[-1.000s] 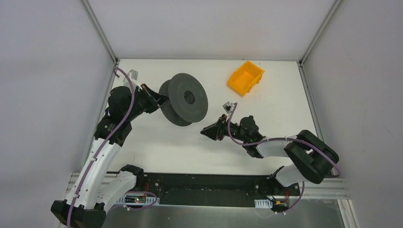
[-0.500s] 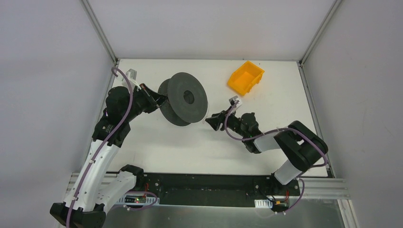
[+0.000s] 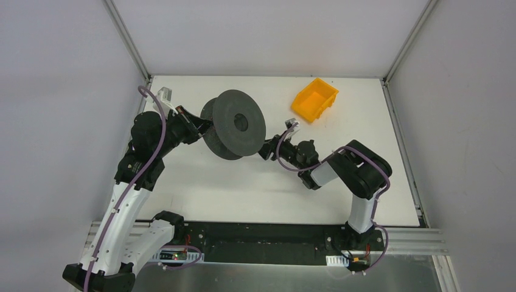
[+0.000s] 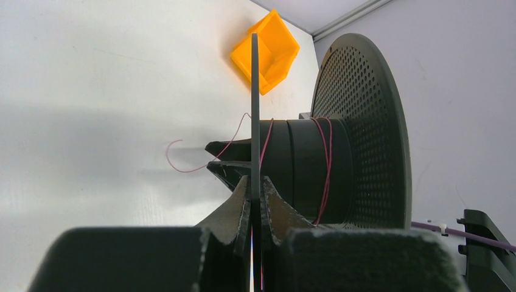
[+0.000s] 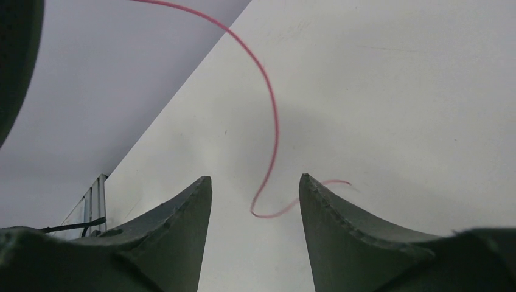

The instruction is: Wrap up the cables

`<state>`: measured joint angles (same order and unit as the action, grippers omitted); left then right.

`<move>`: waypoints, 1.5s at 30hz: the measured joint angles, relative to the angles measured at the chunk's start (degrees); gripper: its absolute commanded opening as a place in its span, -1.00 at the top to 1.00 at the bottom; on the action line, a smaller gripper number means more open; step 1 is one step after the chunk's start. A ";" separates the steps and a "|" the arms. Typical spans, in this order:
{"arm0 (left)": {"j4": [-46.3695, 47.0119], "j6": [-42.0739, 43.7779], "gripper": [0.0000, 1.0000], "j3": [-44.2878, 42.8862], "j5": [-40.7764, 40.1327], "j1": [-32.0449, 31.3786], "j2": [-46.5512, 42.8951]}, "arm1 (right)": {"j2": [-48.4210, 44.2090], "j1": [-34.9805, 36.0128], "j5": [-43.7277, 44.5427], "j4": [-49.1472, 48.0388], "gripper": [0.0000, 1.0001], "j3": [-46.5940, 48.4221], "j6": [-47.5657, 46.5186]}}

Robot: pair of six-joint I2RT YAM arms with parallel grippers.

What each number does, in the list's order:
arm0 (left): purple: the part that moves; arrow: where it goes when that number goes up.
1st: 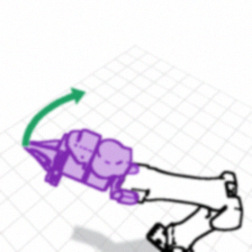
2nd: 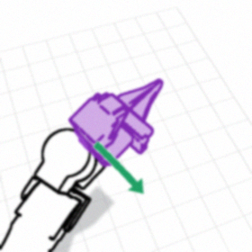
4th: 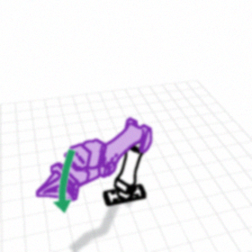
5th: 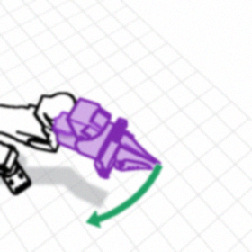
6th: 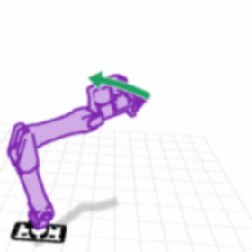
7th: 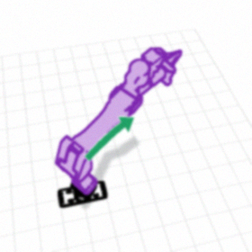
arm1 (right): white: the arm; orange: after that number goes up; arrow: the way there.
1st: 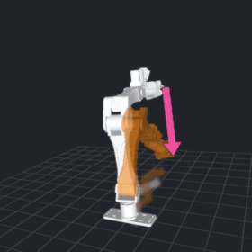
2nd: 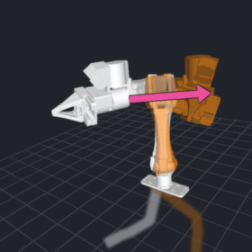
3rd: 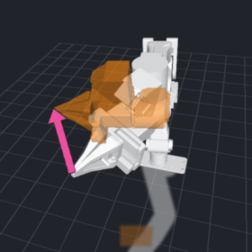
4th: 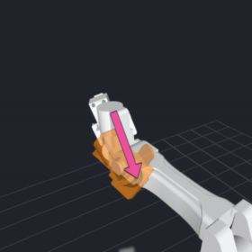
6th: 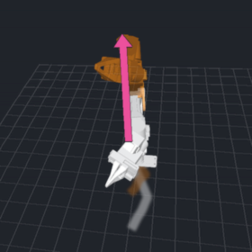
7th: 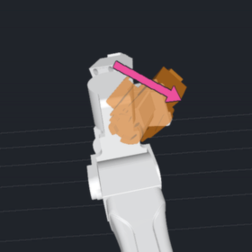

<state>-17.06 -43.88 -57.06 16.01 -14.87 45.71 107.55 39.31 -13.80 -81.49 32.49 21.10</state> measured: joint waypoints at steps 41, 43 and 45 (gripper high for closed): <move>-0.26 12.59 1.00 -0.66 -13.84 0.22 4.72 | -27.69 20.81 2.99 41.07 1.00 4.76 3.19; -1.20 15.47 1.00 -0.66 -15.93 -0.37 5.25 | -30.56 21.42 3.65 49.18 1.00 8.39 0.28; -2.14 17.94 1.00 -0.66 -17.84 -1.51 5.88 | -32.52 21.44 3.72 53.94 1.00 10.47 -1.79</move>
<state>-19.20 -25.93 -57.71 -1.83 -16.38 51.59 75.02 60.75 -10.09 -27.55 42.96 19.31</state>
